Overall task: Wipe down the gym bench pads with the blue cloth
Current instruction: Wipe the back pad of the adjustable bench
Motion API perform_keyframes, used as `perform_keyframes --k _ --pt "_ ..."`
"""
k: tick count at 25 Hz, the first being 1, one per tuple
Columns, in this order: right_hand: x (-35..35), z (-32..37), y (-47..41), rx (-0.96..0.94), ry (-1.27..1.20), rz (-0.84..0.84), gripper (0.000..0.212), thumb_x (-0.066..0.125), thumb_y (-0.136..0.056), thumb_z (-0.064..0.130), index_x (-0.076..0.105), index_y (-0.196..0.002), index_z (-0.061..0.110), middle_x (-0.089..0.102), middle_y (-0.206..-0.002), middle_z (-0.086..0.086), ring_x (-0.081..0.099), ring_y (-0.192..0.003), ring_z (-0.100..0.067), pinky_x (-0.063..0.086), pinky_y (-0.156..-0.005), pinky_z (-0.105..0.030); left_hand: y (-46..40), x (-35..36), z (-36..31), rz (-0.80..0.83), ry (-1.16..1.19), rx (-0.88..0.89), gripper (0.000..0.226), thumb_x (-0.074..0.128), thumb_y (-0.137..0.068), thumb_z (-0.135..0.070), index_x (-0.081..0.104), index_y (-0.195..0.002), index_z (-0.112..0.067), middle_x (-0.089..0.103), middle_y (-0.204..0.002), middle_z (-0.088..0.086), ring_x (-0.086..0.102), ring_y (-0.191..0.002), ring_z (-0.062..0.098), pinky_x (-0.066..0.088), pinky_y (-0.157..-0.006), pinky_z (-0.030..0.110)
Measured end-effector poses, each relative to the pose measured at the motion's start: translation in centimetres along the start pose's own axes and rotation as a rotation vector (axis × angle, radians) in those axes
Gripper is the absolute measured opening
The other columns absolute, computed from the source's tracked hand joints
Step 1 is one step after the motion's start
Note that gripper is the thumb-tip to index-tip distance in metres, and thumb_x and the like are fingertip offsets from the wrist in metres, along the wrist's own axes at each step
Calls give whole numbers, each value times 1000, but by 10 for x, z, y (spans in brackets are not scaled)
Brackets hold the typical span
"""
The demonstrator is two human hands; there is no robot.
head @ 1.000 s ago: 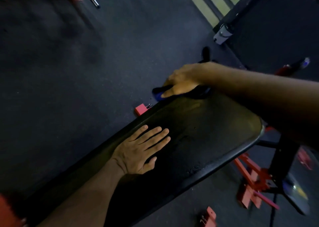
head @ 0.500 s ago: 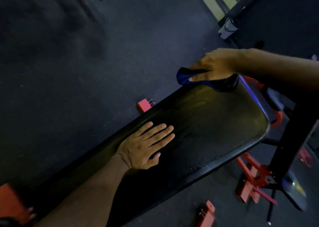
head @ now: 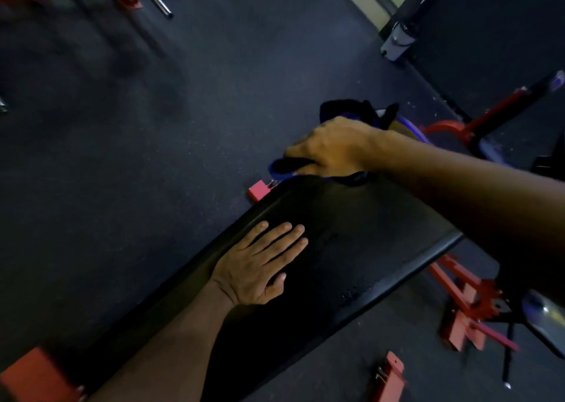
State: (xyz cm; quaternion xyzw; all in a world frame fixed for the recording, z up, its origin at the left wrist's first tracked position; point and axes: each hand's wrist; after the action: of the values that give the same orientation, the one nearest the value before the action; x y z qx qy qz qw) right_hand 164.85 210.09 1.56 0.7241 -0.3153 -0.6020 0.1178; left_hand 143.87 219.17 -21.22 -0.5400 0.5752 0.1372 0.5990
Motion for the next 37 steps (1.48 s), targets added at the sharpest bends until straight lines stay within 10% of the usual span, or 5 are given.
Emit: perform_keyframes --k 5,10,20,30,37 --pt "-10 -19 92 198 -28 -399 54 40 -95 43 40 -147 26 54 -137 -6 52 -113 -29 43 -90 -42 0 -2 -1 -8 -29 2 72 42 -94 -42 29 -160 -17 26 -168 7 25 -155 24 24 -122 51" --pt "48 -20 128 385 78 -167 74 40 -89 60 12 -155 43 -4 -166 -4 -4 -149 -44 13 -109 -75 -2 -4 -6 -23 -44 5 73 44 -92 -41 31 -159 -15 28 -167 9 28 -153 27 26 -121 54" --pt "140 34 273 374 92 -220 105 79 -72 28 17 -156 31 17 -164 -9 10 -151 -38 20 -116 -64 -2 -2 -4 -4 -69 4 72 39 -93 -42 30 -159 -13 25 -167 11 24 -154 28 18 -124 51" --pt "31 -33 75 437 27 -335 67 37 -86 52 31 -151 36 29 -160 -2 25 -146 -31 24 -115 -57 -2 0 -3 -10 -88 5 72 39 -93 -42 30 -158 -13 31 -164 12 27 -153 29 16 -125 50" --pt "143 53 243 490 77 -384 82 65 -82 33 26 -155 29 20 -163 -7 12 -151 -36 11 -120 -59 -2 2 -5 -21 -65 4 70 38 -94 -42 33 -157 -13 32 -165 12 28 -153 29 24 -122 54"
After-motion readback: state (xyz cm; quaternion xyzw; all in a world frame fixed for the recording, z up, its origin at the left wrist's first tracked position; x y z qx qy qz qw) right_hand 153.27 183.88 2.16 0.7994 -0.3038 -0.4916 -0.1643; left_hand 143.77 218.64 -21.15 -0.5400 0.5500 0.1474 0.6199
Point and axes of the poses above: each hand's wrist, its own y-axis away from the middle knuckle, its own x-axis out of the palm, z = x × y
